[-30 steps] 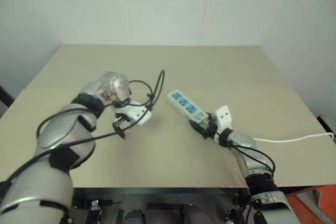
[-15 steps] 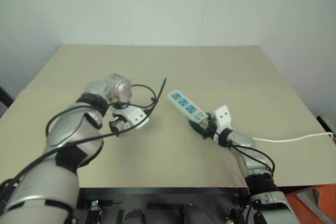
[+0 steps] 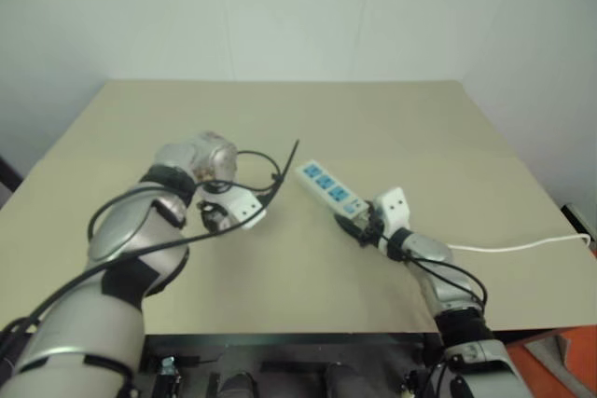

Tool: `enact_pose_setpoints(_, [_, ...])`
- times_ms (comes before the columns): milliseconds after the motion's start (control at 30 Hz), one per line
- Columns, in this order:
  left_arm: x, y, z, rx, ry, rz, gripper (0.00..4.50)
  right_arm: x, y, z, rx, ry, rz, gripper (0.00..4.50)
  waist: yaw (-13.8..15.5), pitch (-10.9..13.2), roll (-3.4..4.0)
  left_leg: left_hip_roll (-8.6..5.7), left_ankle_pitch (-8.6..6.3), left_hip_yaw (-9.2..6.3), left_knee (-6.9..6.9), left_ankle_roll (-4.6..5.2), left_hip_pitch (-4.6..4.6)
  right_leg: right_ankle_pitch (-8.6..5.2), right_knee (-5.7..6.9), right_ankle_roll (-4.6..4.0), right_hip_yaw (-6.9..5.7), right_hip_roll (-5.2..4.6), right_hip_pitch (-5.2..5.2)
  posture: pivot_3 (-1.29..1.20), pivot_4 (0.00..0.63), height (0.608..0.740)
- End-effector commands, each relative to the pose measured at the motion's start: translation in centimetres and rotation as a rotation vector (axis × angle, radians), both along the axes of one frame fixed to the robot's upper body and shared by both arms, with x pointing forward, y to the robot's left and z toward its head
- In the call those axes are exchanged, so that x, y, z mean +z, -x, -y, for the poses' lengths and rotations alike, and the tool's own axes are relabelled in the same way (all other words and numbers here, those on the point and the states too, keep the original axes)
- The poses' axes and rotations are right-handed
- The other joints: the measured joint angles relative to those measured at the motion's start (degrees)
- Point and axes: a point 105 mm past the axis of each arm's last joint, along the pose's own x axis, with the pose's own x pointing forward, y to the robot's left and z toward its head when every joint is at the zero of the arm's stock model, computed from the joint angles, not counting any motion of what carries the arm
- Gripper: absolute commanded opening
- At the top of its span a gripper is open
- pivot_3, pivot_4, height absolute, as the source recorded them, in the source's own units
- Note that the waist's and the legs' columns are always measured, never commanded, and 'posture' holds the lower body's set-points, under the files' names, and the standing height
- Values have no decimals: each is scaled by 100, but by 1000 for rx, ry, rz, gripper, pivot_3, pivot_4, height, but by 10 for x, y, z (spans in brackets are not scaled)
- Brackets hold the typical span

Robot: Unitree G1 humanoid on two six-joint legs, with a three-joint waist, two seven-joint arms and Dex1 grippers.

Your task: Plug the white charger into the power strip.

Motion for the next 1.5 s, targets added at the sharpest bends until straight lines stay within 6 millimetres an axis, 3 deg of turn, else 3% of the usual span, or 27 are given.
enact_pose_setpoints(33, [6, -3, 1, 4, 7, 19, 1952, -14, 4, 0, 8, 29, -53, 3440, -1, 0, 0, 0, 0, 0, 0, 0, 0, 0, 0, 0, 0, 0, 0, 0, 150, 740])
enact_pose_setpoints(133, [6, -3, 1, 5, 18, 25, 1009, -13, 4, -1, 12, 34, -51, 3440, -1, 0, 0, 0, 0, 0, 0, 0, 0, 0, 1, 0, 0, 0, 0, 0, 150, 740])
enact_pose_setpoints(267, [17, -10, 10, 23, 123, 81, 1012, -12, 4, -3, 36, 35, -45, 3440, -3, 0, 0, 0, 0, -1, 0, 0, 0, 0, 0, 0, 0, 0, 0, 0, 150, 740])
enact_pose_setpoints(400, [42, -10, 26, 51, 349, 89, 1012, -3, 8, -7, 115, 20, -24, 3440, -7, 0, 0, 0, 0, 0, 0, 0, -3, 0, 0, 0, -1, 0, -2, 0, 150, 740])
enact_pose_setpoints(533, [93, 1, 53, 14, 843, 23, 1012, 14, 12, -14, 249, 18, 13, 3440, -21, 1, 0, 1, 0, 1, 0, 0, -8, 0, 0, 0, -2, 0, -8, 0, 150, 740])
enact_pose_setpoints(600, [116, 2, 57, 53, 1087, -11, 1012, 19, 12, -21, 331, 47, 20, 3440, -34, 1, 0, 2, 0, 0, -1, 0, -8, 0, 2, 0, -3, -1, -8, 0, 150, 740])
enact_pose_setpoints(700, [125, 4, 51, 110, 1253, -62, 1012, 23, 17, -38, 468, 96, 34, 3440, -63, 1, 1, 2, 0, 0, 1, 0, 2, 0, 8, 1, -3, 0, -6, 0, 150, 740])
enact_pose_setpoints(833, [120, 14, 47, 104, 1504, -169, 1012, 24, 31, -73, 698, 140, 52, 3440, -106, -1, 4, 6, 0, -6, 0, 0, 9, 0, 16, 0, -8, 4, -3, 0, 150, 740])
enact_pose_setpoints(967, [97, 35, 39, 142, 1555, -333, 1012, 11, 44, -98, 861, 241, 68, 3440, -166, 0, 4, 8, 1, -9, 4, -1, 2, 24, 17, -39, -12, 0, -6, 0, 150, 740])
enact_pose_setpoints(1267, [73, 43, 24, 255, 1656, -458, 1012, 1, 41, -107, 870, 237, 60, 3440, -95, 0, 3, 6, 1, -19, 8, -1, 21, 21, 17, -34, -25, 0, 14, 0, 150, 740])
enact_pose_setpoints(1400, [54, 49, 20, 265, 1617, -459, 1012, -5, 39, -104, 861, 242, 21, 3440, -98, 0, 3, 8, 1, -21, 8, -1, 24, 21, 21, -33, -25, 3, 14, 0, 150, 740])
enact_pose_setpoints(1500, [36, 51, 13, 374, 1547, -520, 1012, -9, 35, -101, 842, 237, -12, 3440, -95, 0, 4, 7, 1, -21, 8, -1, 34, 21, 20, -33, -24, 2, 26, 0, 150, 740])
